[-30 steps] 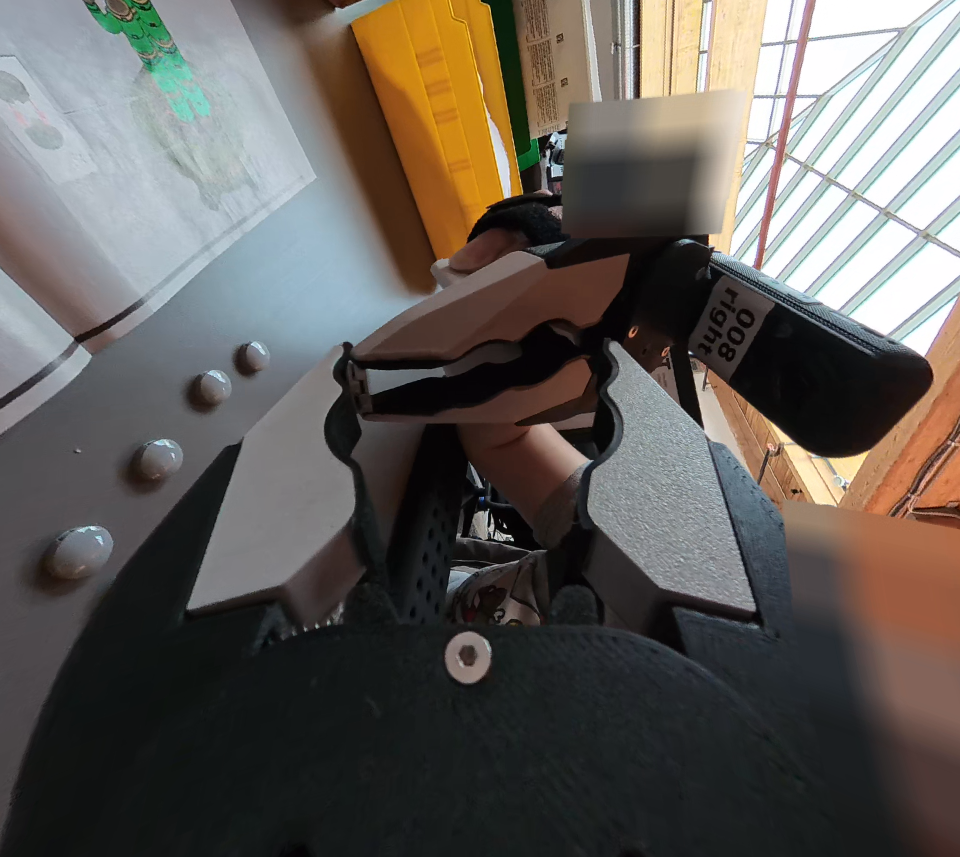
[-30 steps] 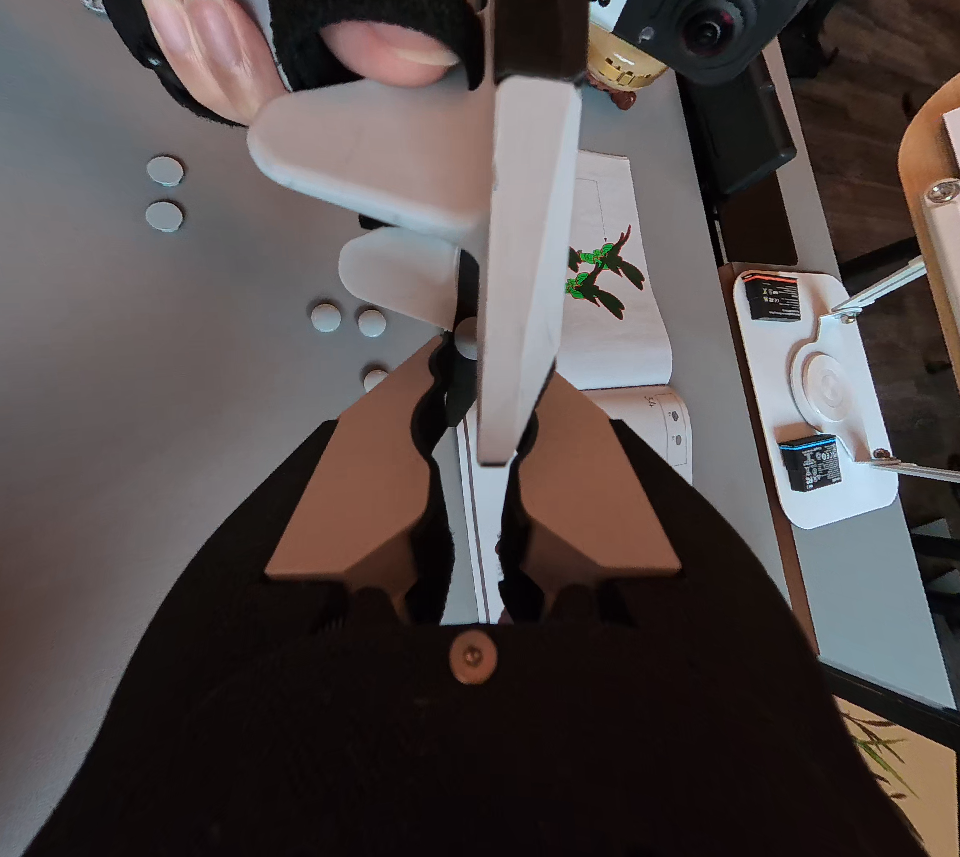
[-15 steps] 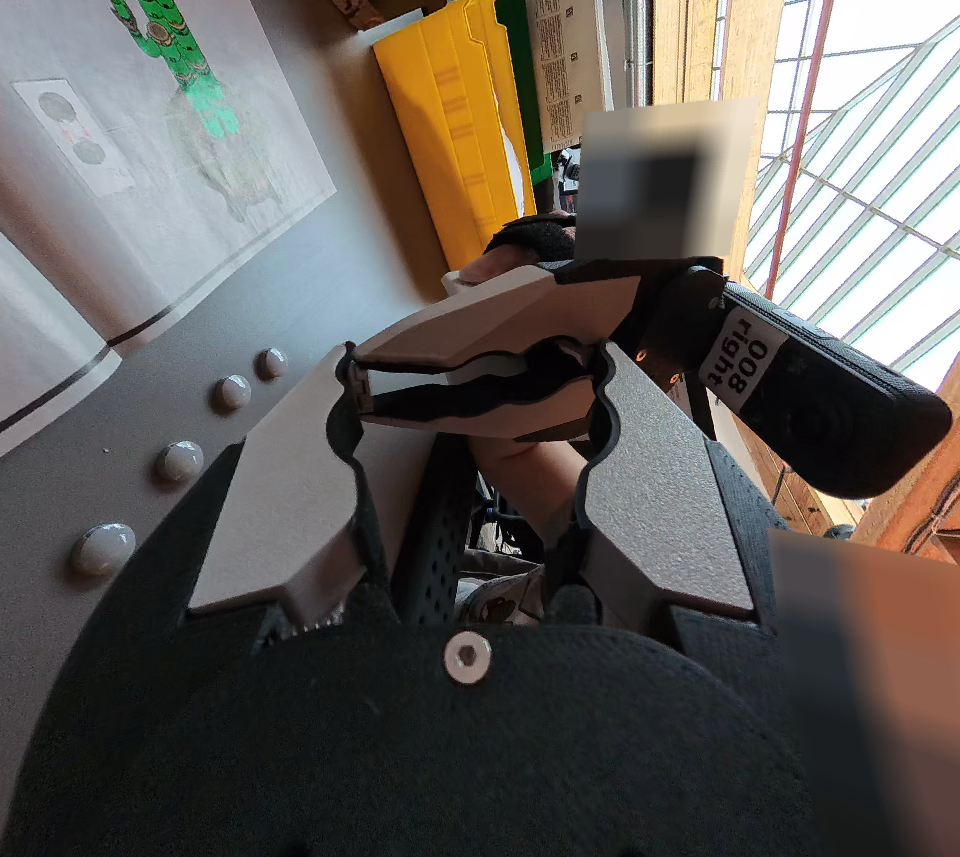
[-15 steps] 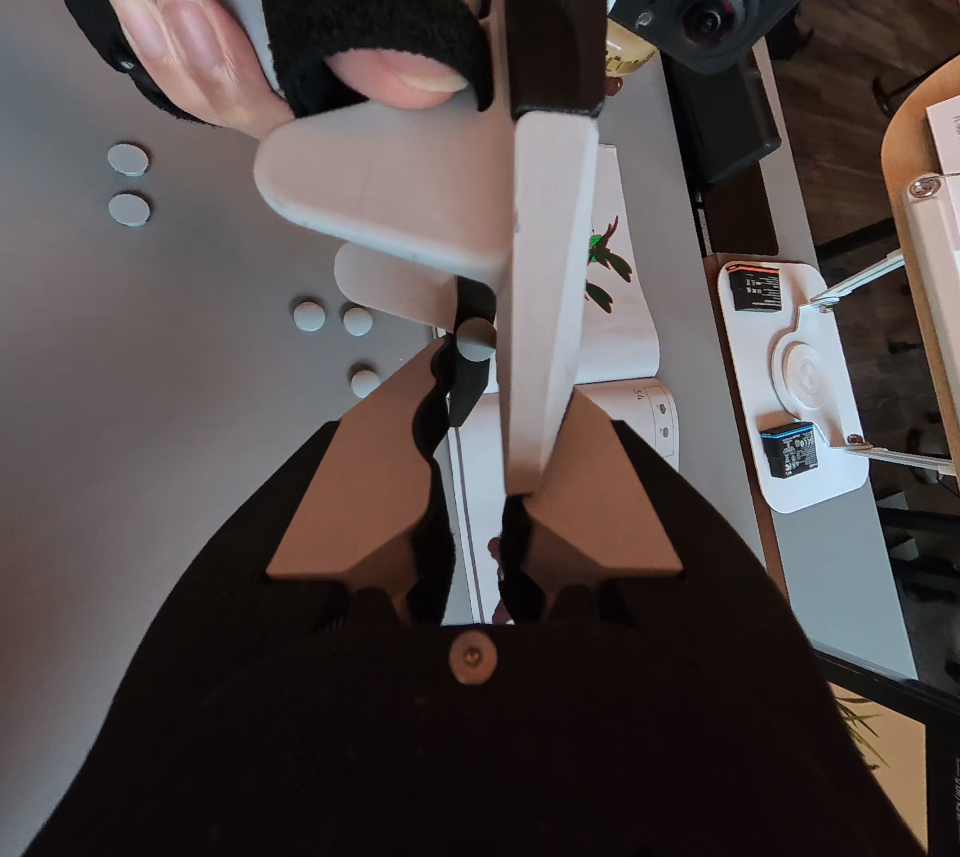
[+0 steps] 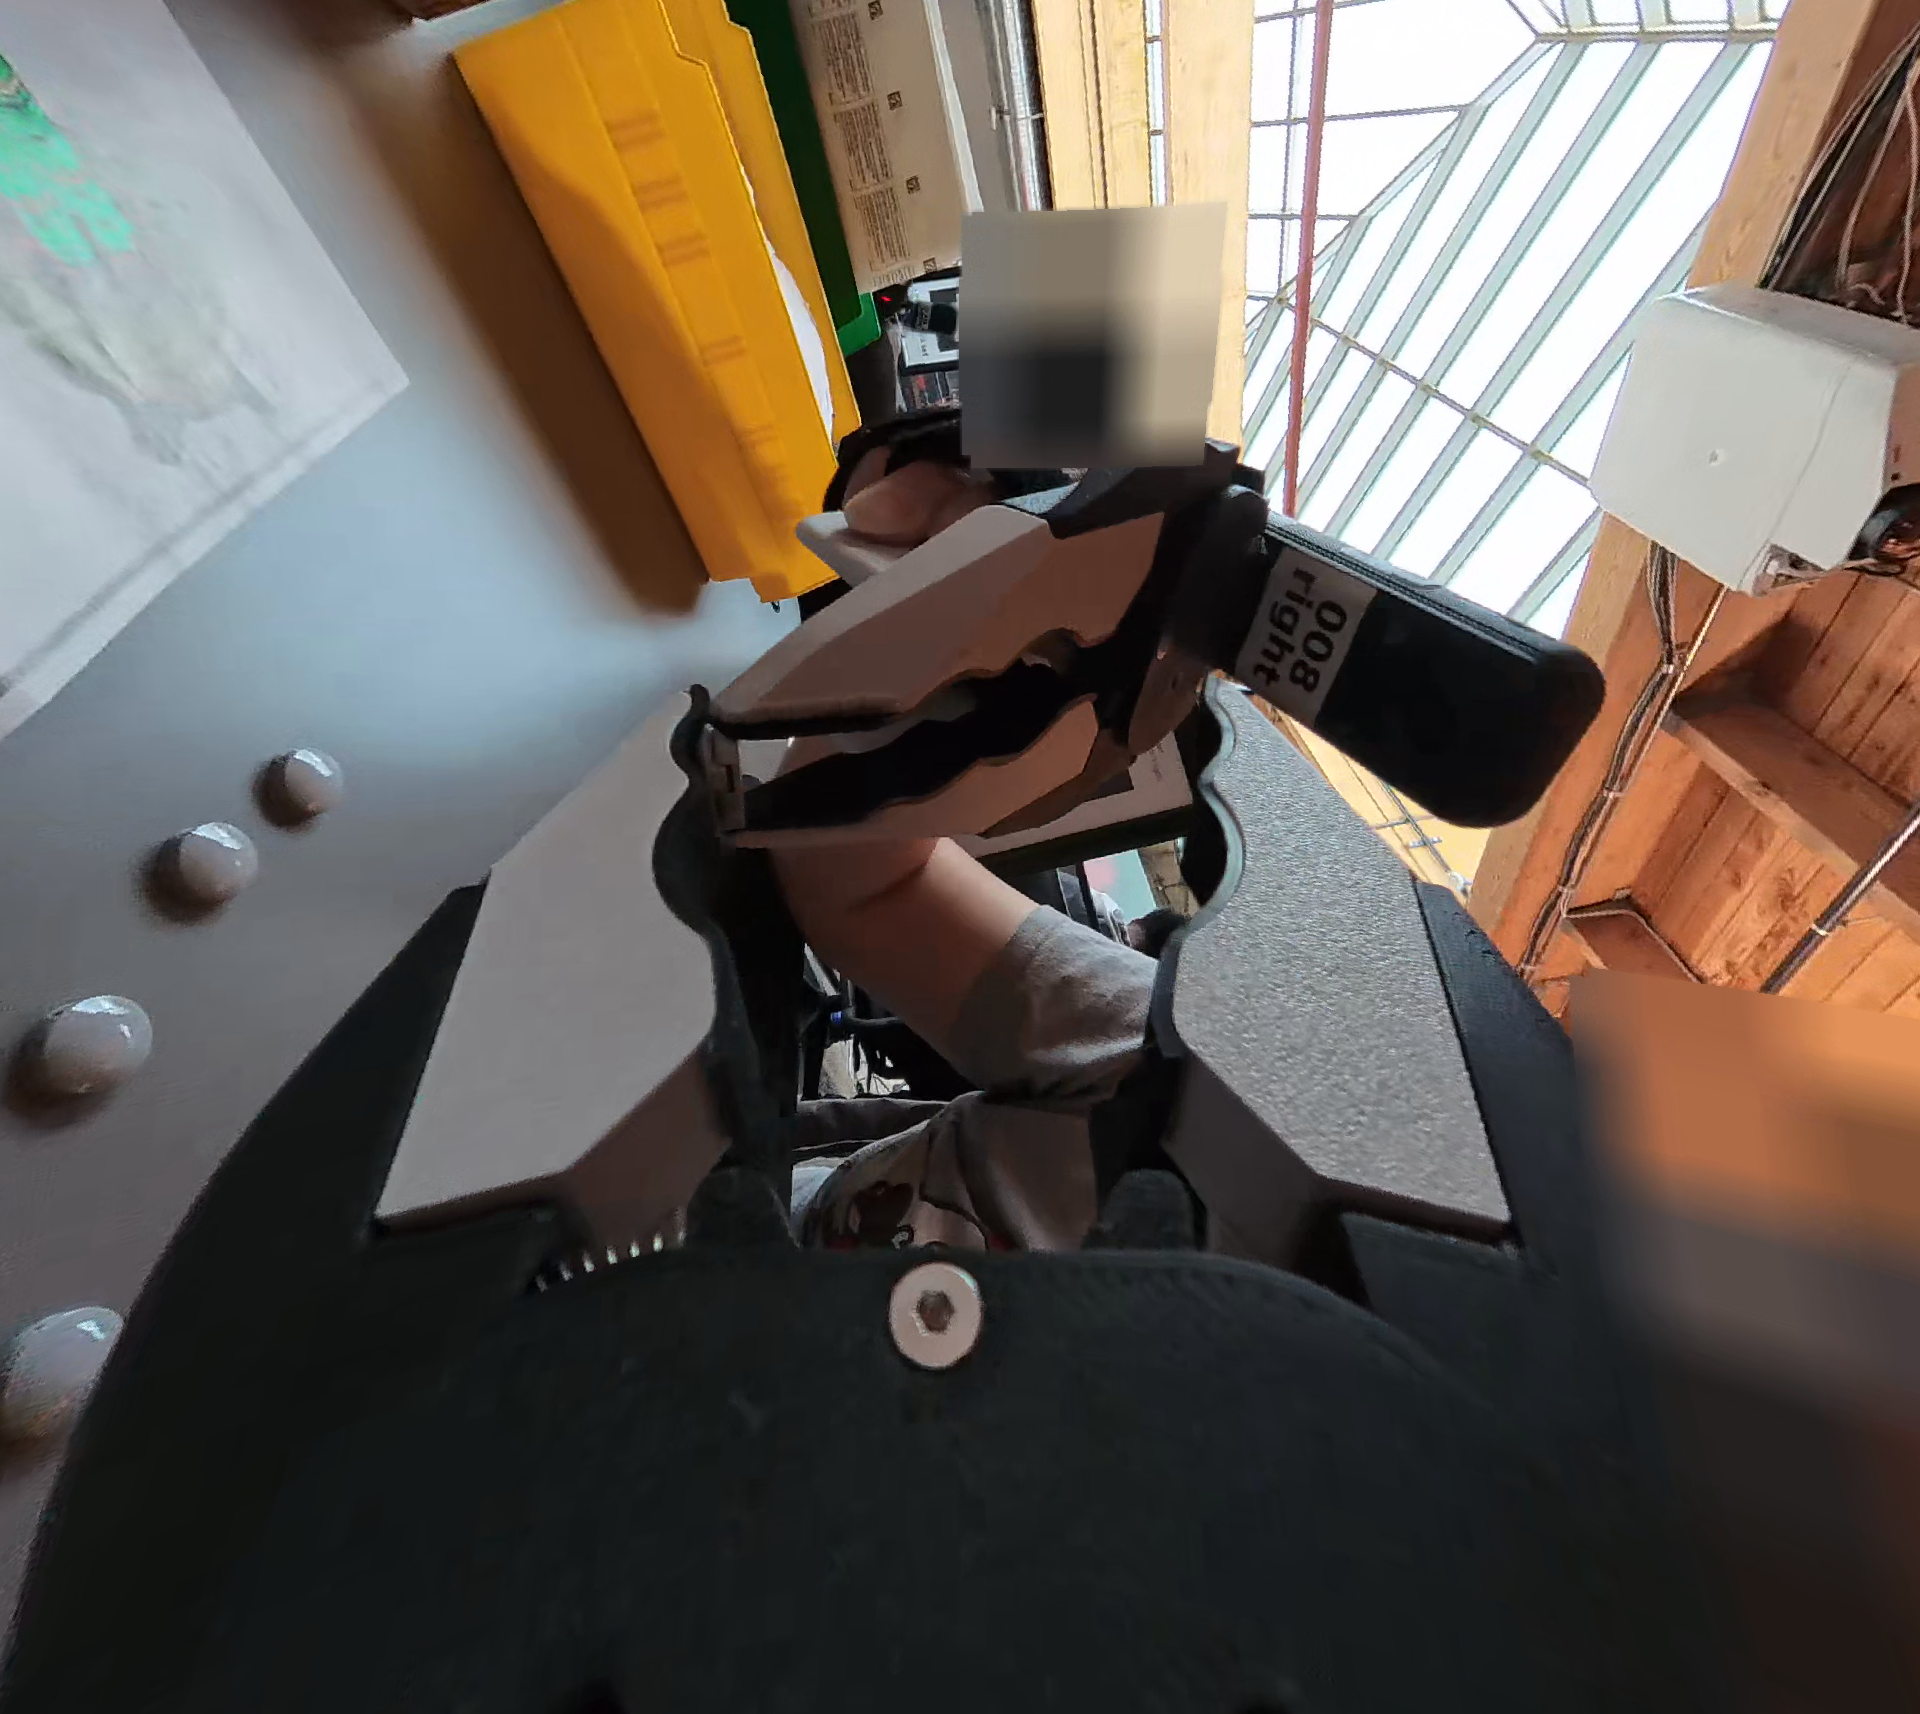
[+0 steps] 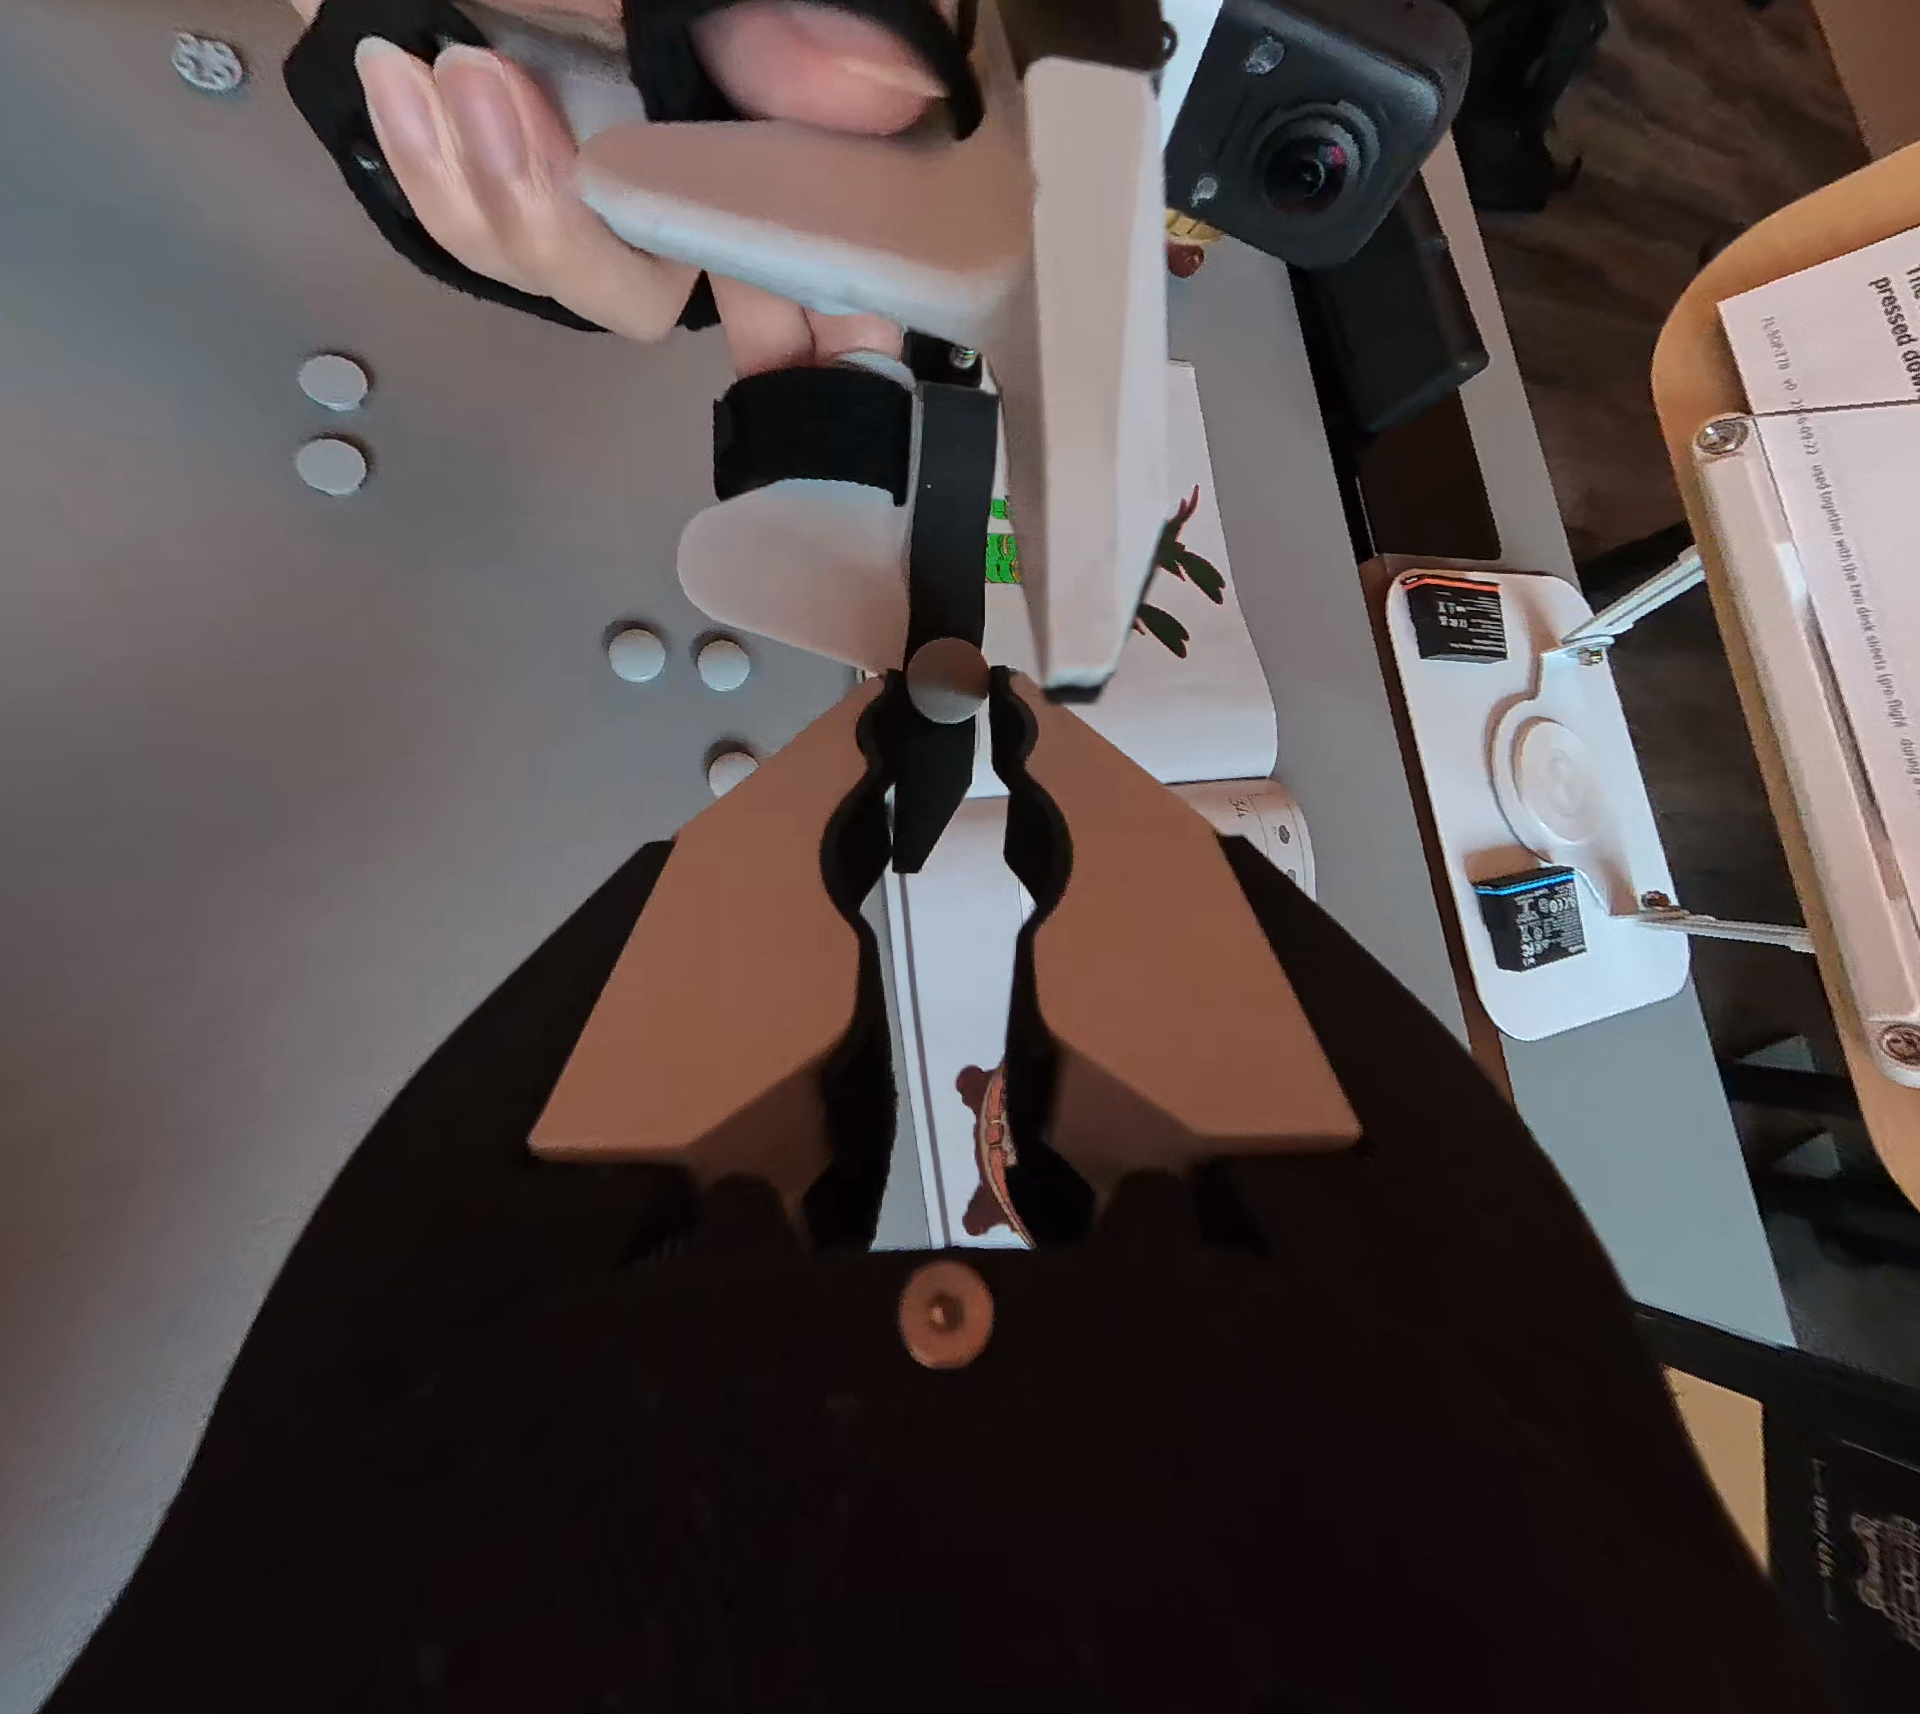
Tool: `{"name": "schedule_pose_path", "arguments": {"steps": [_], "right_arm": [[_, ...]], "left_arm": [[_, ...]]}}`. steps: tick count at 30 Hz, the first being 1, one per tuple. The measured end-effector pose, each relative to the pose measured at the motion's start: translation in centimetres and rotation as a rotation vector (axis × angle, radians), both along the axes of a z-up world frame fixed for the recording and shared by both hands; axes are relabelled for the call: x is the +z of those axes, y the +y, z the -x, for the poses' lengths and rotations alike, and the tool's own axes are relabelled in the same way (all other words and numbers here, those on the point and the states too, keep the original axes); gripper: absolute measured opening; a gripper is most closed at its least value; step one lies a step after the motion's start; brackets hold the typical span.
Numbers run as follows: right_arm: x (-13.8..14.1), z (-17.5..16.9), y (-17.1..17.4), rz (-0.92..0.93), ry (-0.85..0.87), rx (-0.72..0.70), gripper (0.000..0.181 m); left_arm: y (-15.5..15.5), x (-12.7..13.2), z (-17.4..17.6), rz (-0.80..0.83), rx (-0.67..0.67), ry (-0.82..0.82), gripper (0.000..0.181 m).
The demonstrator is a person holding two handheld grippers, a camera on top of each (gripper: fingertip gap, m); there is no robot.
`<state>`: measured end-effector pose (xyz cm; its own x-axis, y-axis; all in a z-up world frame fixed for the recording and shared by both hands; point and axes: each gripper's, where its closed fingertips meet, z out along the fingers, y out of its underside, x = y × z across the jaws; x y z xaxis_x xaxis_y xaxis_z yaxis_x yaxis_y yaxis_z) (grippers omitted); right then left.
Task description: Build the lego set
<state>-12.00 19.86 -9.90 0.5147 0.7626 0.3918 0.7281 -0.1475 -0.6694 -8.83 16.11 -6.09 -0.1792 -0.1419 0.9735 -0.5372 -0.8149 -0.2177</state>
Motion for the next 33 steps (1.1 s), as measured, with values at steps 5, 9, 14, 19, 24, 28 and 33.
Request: {"name": "schedule_pose_path", "arguments": {"steps": [5,9,14,19,24,28,33], "right_arm": [[0.1,0.0,-0.1,-0.004,-0.007,0.012,0.016],[-0.1,0.1,-0.2,0.002,-0.005,0.023,0.016],[-0.4,0.1,-0.4,0.011,-0.020,0.030,0.016],[-0.3,0.1,-0.4,0.018,0.005,0.038,0.017],[-0.2,0.0,-0.6,0.042,0.048,0.044,0.017],[-0.3,0.1,-0.9,0.081,0.087,0.057,0.015],[-0.3,0.0,-1.2,0.090,0.106,0.086,0.015]], "left_arm": [[-0.2,-0.2,-0.1,-0.011,-0.004,0.009,0.085],[-0.2,-0.3,0.0,0.008,-0.016,0.008,0.085],[-0.5,-0.6,-0.1,-0.004,-0.032,0.015,0.084],[-0.6,-0.5,-0.1,0.001,-0.038,0.010,0.083],[-1.0,-0.5,-0.1,-0.007,-0.052,0.009,0.083],[-1.3,-0.5,0.0,-0.020,-0.072,0.014,0.084],[-1.8,-0.7,0.0,-0.045,-0.100,0.018,0.082]]}}
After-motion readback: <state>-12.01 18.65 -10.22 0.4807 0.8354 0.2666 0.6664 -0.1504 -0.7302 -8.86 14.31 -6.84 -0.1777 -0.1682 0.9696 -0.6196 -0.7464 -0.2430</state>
